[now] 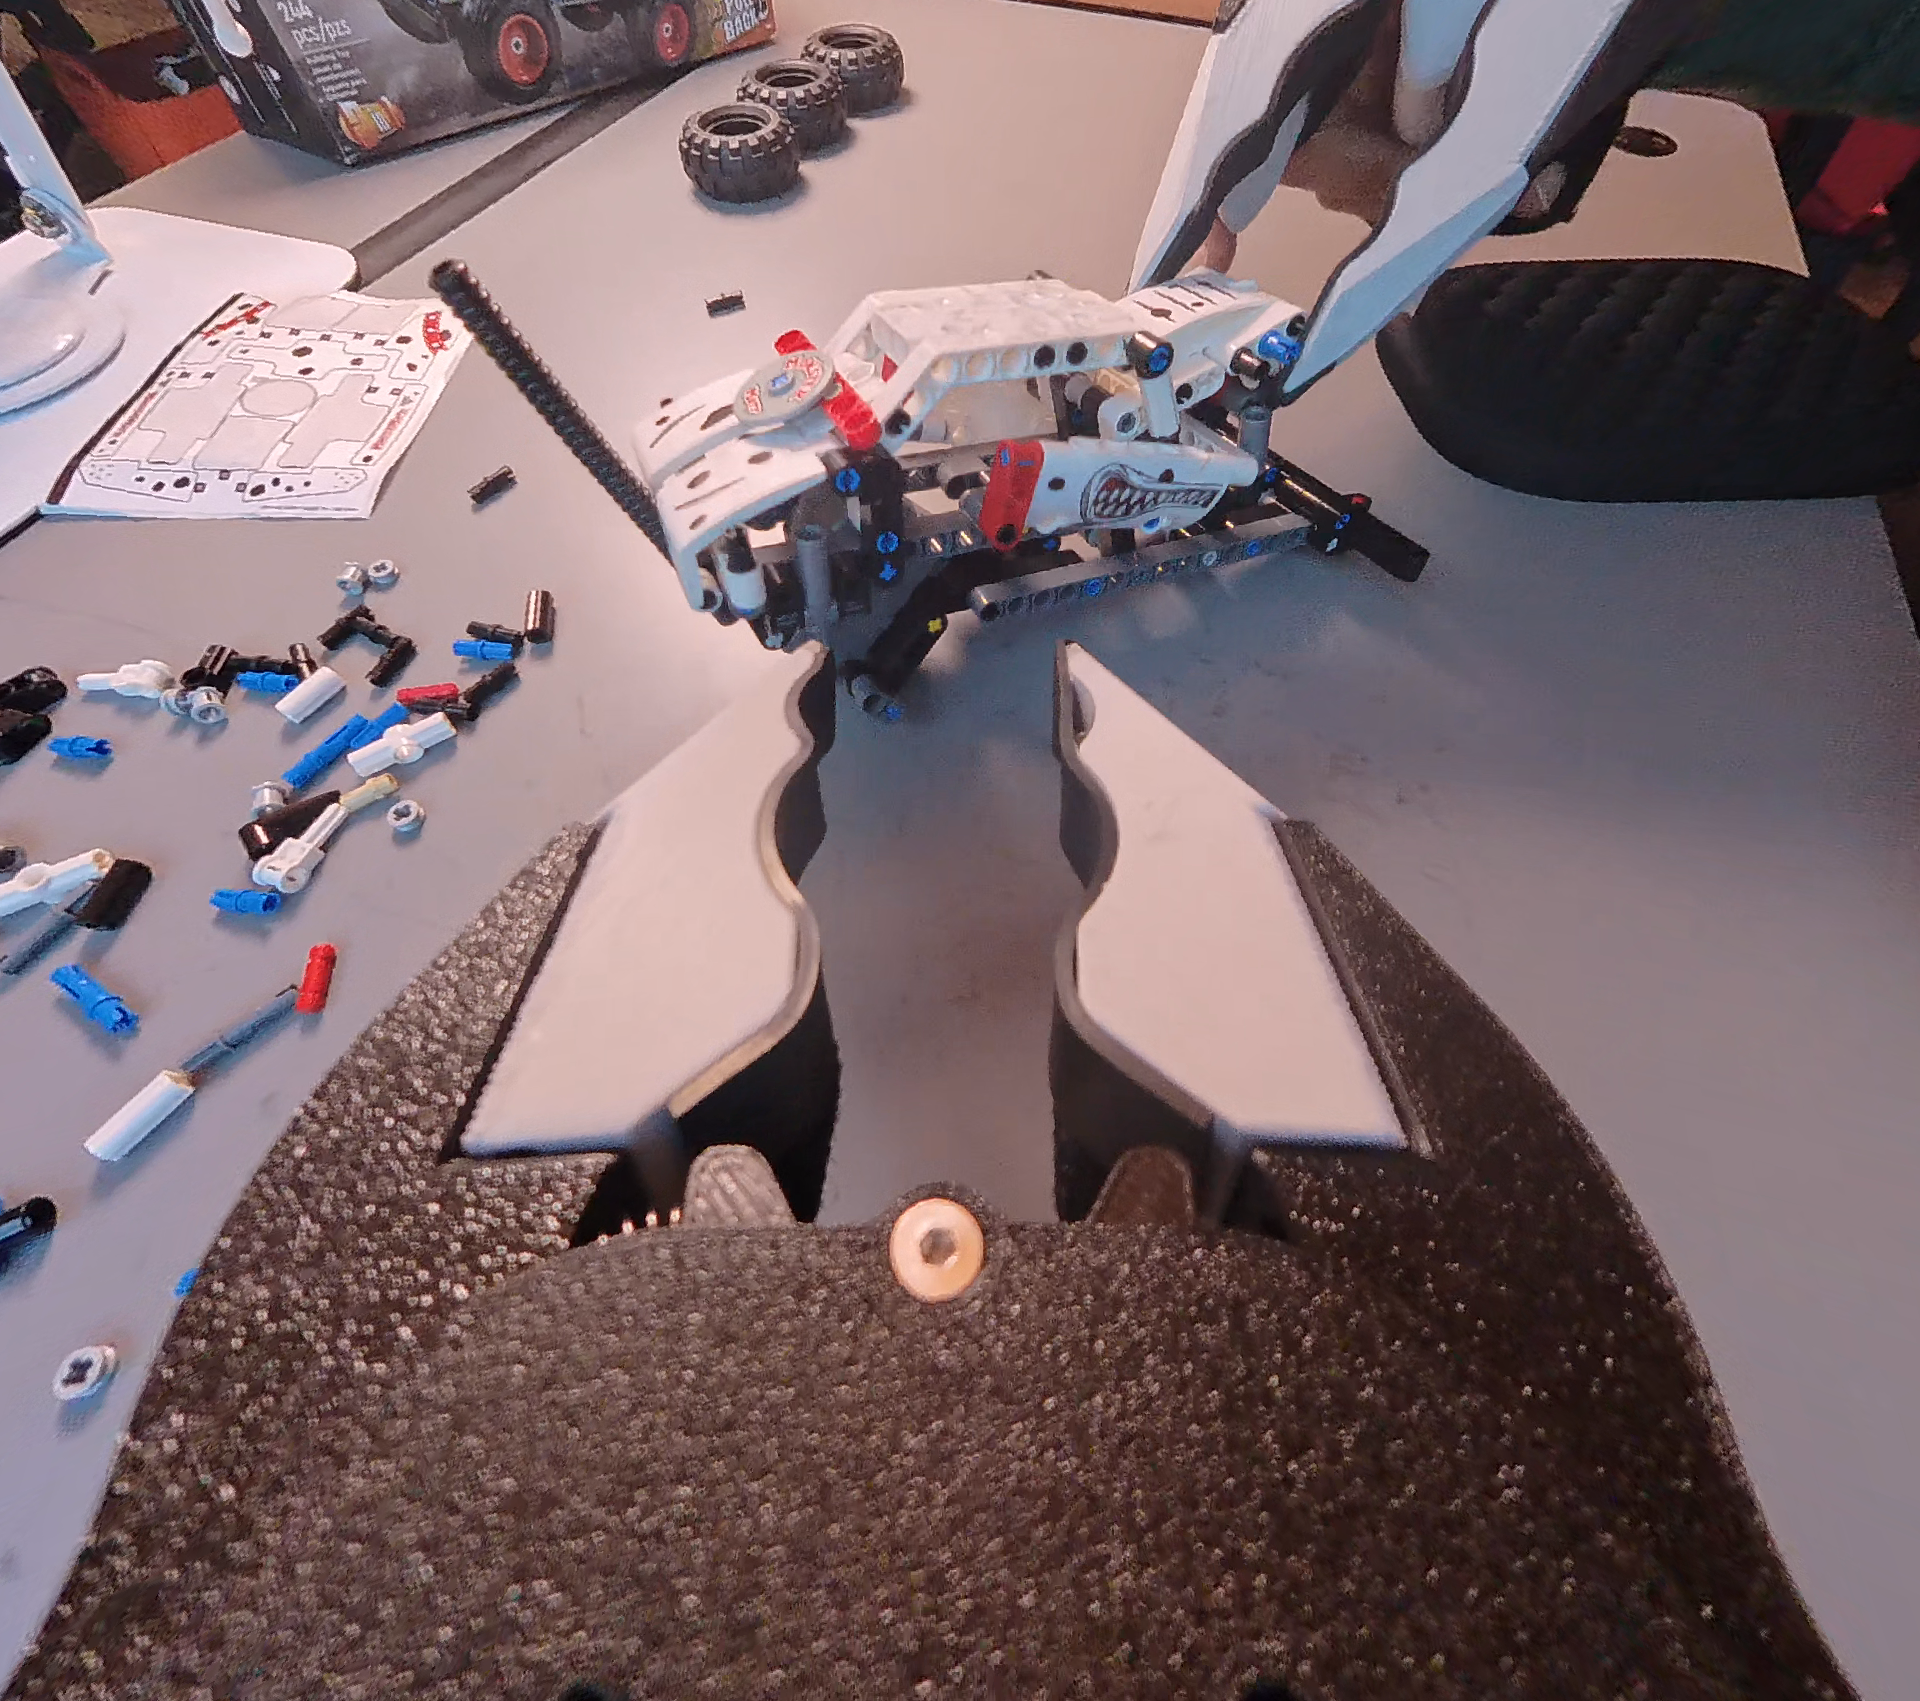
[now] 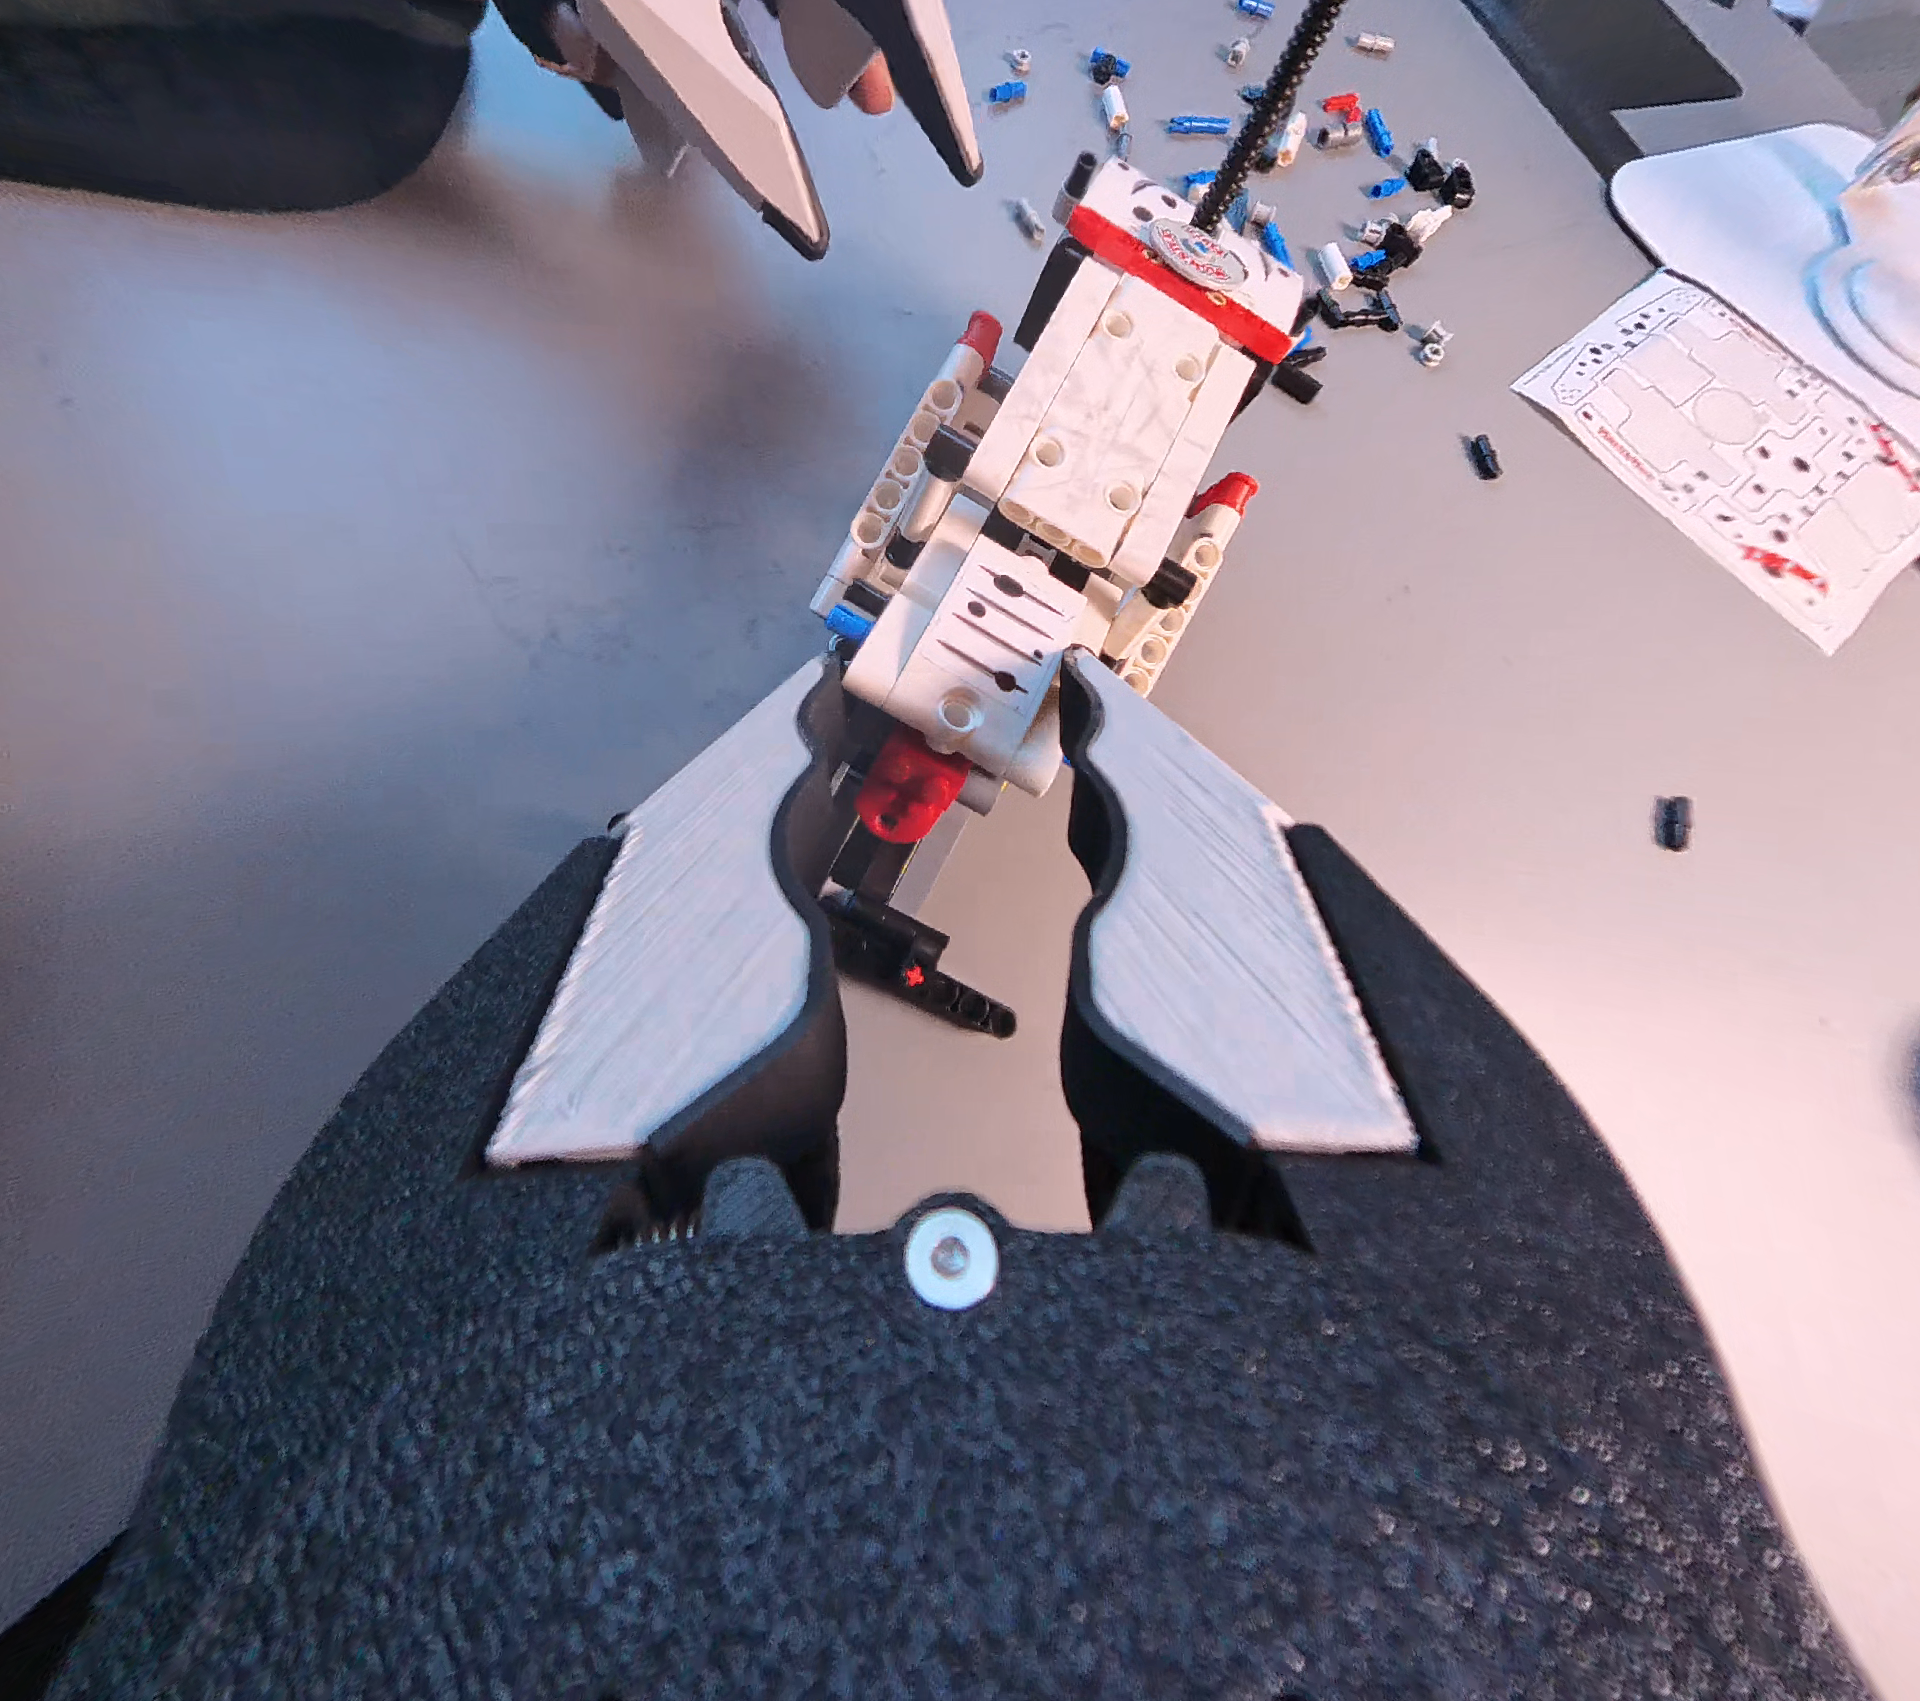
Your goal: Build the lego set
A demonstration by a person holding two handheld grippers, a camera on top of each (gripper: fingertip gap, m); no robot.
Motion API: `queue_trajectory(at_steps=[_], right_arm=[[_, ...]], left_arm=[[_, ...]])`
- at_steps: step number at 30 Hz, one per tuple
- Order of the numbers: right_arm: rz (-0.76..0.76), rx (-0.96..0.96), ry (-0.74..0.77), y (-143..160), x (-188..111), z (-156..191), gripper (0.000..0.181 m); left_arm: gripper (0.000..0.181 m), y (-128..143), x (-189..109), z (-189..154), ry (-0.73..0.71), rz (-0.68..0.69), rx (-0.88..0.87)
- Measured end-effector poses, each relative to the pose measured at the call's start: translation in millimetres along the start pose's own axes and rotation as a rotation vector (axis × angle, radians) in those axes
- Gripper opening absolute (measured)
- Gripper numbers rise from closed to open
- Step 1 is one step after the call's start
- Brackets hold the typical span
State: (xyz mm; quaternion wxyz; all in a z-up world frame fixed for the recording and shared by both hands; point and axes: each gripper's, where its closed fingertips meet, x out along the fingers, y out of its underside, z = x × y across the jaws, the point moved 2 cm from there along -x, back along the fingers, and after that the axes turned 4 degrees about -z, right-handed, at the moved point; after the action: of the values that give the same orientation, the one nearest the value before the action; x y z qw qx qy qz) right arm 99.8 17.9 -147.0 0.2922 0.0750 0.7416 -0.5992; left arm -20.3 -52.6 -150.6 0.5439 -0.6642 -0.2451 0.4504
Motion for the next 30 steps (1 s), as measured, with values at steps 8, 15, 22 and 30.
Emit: queue_trajectory(at_steps=[8,15,22,30], right_arm=[[-0.109,0.393,-0.344,0,-12,-6,0.040],[-0.135,0.582,-0.532,4,-5,-7,0.040],[-0.145,0.577,-0.539,4,-4,-7,0.040],[-0.148,0.484,-0.514,3,-7,-1,0.040]], left_arm=[[0.048,0,4,1,-0.019,-0.013,0.030],[0.051,6,6,2,-0.016,0.013,0.025],[0.051,7,6,2,-0.015,0.013,0.023],[0.048,5,4,0,-0.007,0.007,0.020]])
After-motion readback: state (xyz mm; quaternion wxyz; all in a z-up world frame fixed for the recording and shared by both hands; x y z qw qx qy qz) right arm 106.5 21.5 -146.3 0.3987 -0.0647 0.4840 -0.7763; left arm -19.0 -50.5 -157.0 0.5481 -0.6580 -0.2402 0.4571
